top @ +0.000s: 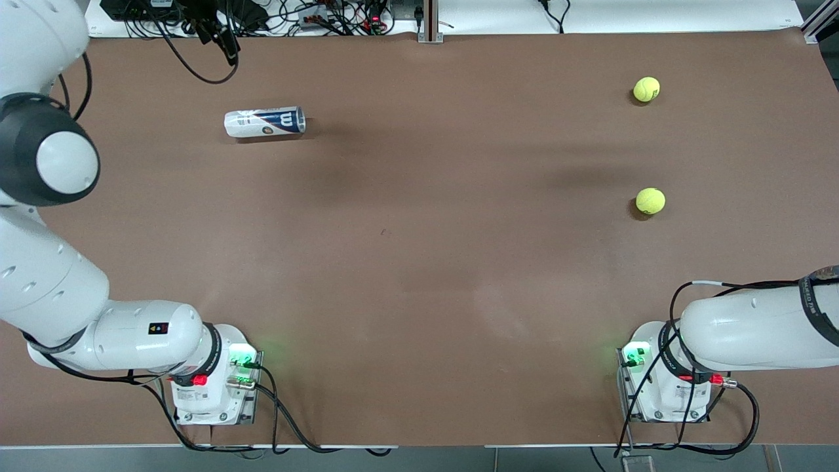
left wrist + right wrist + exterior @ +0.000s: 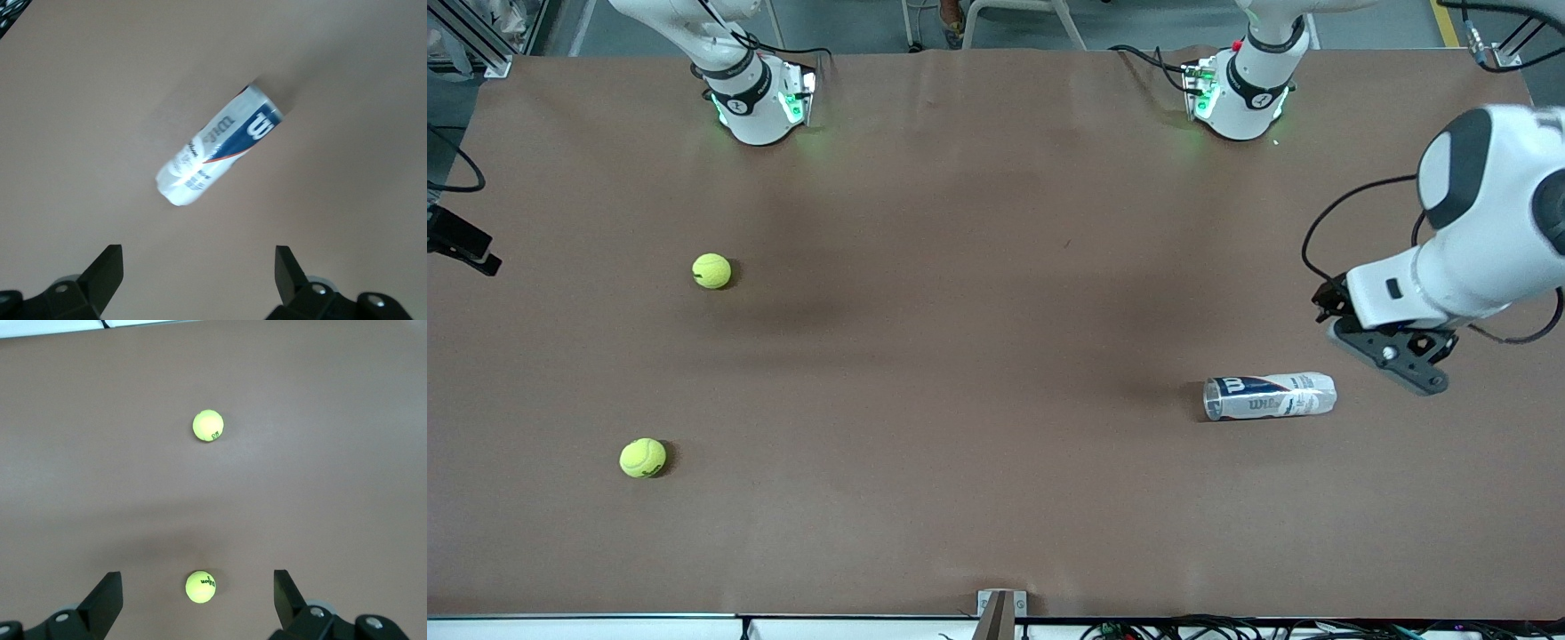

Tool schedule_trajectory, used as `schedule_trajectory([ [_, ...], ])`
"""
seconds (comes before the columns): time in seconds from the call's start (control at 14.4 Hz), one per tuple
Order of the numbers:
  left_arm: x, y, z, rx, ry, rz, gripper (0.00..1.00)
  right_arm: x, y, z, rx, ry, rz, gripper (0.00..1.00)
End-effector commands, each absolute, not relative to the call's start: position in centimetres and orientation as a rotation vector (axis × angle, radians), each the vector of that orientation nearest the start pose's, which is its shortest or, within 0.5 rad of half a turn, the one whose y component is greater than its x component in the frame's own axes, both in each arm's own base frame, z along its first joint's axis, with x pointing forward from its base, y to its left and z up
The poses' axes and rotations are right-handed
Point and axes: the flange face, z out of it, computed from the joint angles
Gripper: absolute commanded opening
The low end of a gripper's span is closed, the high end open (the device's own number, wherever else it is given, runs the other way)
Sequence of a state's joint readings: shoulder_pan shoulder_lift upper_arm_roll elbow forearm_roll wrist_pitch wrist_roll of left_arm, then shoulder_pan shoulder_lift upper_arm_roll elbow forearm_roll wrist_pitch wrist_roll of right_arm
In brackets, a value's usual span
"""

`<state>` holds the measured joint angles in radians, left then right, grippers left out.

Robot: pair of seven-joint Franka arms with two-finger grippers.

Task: Insert tennis ball vertically with right arm
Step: 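Reach the left gripper down to the lying Wilson can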

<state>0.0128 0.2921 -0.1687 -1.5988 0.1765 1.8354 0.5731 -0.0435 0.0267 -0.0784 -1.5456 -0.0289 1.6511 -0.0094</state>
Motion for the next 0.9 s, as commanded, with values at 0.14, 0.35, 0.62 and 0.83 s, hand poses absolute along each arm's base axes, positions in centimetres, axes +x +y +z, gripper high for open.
schedule_trajectory([
  [0.14, 66.5, -7.6, 38.3, -2.573, 1.562, 0.217, 1.00, 53.4, -6.8, 63.8, -3.167, 0.157, -0.162, 1.00],
  [0.35, 67.1, -7.5, 34.2, -2.349, 1.660, 0.362, 1.00, 51.9, -6.9, 63.5, -3.163, 0.158, -0.198, 1.00],
  [0.62, 67.0, -9.7, 30.9, -2.247, 1.780, 0.430, 1.00, 50.8, -7.4, 64.2, -3.159, 0.183, -0.171, 1.00],
  [0.83, 66.4, -14.5, 30.1, -2.092, 1.852, 0.450, 0.98, 50.6, -7.3, 64.3, -3.159, 0.181, -0.167, 1.00],
])
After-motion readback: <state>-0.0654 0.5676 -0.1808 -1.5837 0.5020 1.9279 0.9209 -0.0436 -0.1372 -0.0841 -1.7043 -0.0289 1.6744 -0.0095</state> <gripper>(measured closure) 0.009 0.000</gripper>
